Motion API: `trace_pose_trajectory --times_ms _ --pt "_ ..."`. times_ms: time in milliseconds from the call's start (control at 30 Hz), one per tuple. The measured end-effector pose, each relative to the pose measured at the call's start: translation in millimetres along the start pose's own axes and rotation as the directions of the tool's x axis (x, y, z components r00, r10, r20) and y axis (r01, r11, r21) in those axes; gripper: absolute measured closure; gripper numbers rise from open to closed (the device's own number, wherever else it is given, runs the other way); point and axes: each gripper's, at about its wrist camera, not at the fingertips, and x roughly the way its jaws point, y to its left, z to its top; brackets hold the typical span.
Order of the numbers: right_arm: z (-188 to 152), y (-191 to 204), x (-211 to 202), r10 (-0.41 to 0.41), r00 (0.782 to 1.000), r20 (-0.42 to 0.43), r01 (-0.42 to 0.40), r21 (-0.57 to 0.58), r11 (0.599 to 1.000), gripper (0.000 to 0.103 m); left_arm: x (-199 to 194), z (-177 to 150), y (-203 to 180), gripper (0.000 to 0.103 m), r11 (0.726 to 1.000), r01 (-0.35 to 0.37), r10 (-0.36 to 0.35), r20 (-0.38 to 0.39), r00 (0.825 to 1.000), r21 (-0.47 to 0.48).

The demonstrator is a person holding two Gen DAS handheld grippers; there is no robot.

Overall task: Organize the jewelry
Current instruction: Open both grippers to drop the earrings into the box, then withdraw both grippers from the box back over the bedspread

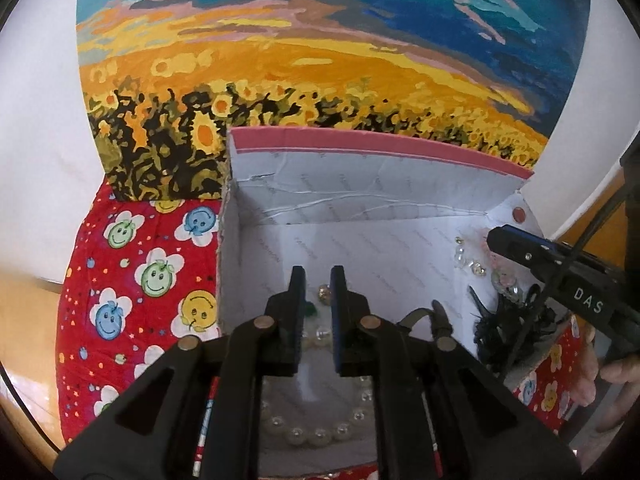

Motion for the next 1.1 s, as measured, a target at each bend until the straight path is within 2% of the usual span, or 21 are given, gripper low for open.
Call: trace_pose_trajectory --times_ms 67,133,200,333,467,767,1100 --pt "1 -1 -6 0.013 1.0 0.004 -0.013 0.002 1.0 0.078 0 2 -3 0.073 1.0 -0.001 0.001 0.0 1.0 0.0" --pt "1 0 -14 0.022 1.0 0.012 -0.022 0.001 1.0 0.076 0 2 -6 0.068 1.0 -0.004 0.004 0.004 1.0 0.004" --pt "0 0 -23 0.027 0.999 0.019 -0.027 0.001 1.0 0.07 -1 3 -10 0.068 1.0 -0.006 0.006 0.003 1.0 0.015" --pt "-3 3 -42 0.044 0.998 0.039 -0.044 0.011 0.999 0.068 -5 1 -18 0.067 0.999 -0.008 0.008 0.002 1.0 0.035" --pt "-10 4 -68 0.067 0.995 0.07 -0.069 0.016 0.998 0.061 -18 -5 -25 0.066 0.998 -0.007 0.007 0.006 1.0 0.058" --pt "-28 19 -126 0.092 0.988 0.122 -0.093 0.005 0.996 0.061 -74 -22 -31 0.066 0.993 -0.035 0.03 0.045 0.999 0.111" --pt "-62 42 -164 0.114 0.986 0.123 -0.114 -0.005 0.993 0.061 -127 -49 -29 0.066 0.989 -0.098 0.088 0.09 0.992 0.108"
